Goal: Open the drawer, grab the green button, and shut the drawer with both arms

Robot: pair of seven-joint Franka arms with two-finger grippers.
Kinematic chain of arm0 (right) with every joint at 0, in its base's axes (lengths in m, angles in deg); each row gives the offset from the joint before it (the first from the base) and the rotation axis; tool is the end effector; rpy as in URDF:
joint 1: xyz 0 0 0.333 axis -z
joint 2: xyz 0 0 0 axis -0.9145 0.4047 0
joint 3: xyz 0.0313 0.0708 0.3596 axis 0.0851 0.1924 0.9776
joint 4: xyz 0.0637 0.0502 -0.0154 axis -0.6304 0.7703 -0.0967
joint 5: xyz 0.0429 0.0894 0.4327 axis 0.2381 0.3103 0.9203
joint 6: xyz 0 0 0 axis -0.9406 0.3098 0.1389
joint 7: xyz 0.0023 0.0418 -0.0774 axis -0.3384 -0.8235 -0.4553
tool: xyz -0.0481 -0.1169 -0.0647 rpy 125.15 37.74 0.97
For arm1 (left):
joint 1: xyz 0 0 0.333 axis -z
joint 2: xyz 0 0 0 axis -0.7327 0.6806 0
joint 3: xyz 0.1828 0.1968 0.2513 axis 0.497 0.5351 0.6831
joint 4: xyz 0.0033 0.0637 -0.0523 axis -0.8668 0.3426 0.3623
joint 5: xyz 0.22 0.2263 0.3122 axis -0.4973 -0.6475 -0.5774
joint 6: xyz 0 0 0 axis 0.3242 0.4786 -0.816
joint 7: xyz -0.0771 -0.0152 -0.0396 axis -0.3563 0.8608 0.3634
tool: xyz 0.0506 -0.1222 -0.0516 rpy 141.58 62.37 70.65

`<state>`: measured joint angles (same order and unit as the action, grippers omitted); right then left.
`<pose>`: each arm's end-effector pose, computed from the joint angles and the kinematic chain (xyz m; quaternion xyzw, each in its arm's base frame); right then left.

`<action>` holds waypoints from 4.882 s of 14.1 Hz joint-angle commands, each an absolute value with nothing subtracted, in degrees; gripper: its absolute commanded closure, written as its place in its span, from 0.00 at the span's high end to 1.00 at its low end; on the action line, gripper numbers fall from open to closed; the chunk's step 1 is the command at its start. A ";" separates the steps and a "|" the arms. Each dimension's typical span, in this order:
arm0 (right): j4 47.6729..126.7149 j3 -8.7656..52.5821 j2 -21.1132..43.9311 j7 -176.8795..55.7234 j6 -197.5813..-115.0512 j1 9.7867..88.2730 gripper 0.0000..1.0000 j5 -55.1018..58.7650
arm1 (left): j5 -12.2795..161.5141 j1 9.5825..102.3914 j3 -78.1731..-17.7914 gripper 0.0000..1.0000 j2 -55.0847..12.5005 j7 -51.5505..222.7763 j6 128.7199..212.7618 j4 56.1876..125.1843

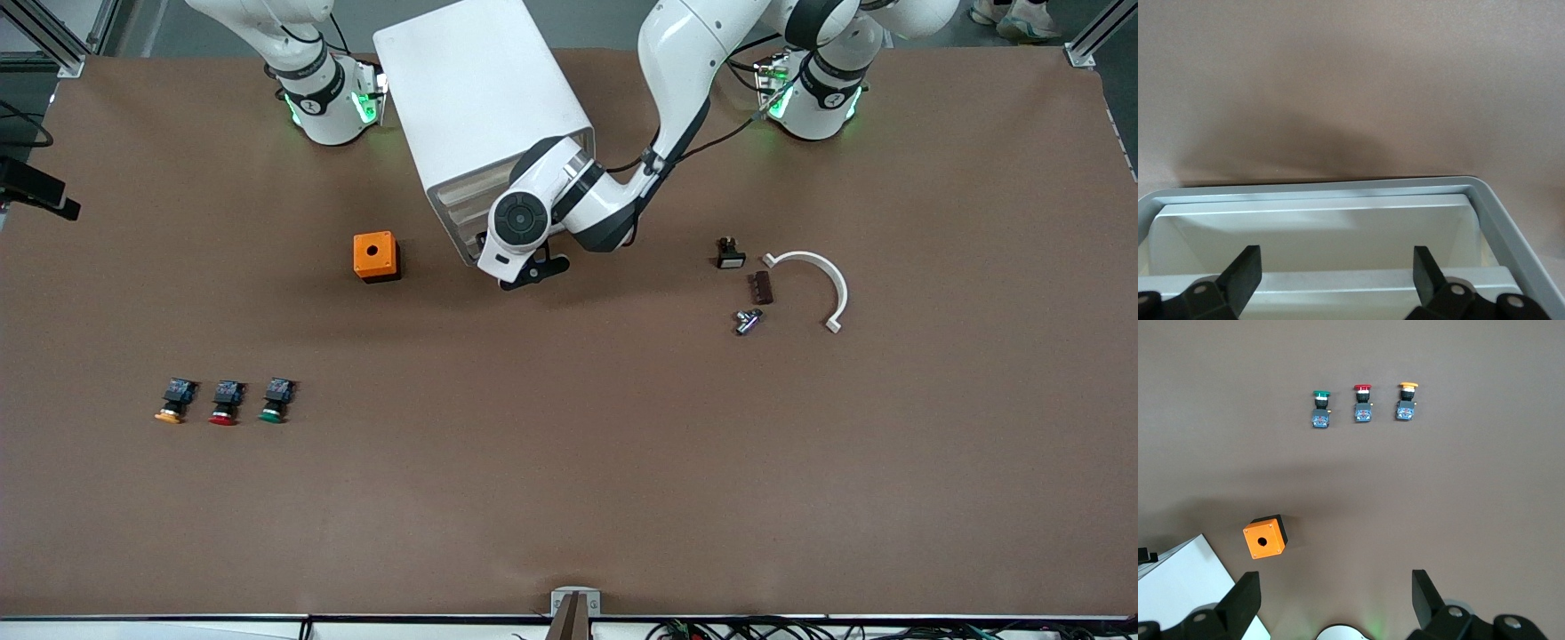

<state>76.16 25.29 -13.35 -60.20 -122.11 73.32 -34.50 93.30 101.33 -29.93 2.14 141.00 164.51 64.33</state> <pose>0.5722 -0.0918 0.6617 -0.9981 0.0396 0.0459 0.0112 0.4328 -0.6850 0.2022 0.9567 0.1693 -0.2346 0.0307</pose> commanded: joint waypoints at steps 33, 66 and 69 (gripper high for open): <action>88.98 24.98 -23.13 -62.84 -130.87 71.23 1.00 -34.57 | 84.53 76.83 -29.39 1.00 -5.43 141.21 164.32 64.36; 90.74 24.81 -23.74 -64.60 -131.14 71.49 1.00 -34.66 | 69.76 50.10 -29.74 1.00 -62.21 83.21 150.08 105.94; 90.65 24.81 -23.66 -64.51 -131.22 71.31 1.00 -34.66 | 69.40 50.01 -29.66 1.00 -58.79 83.29 149.99 100.25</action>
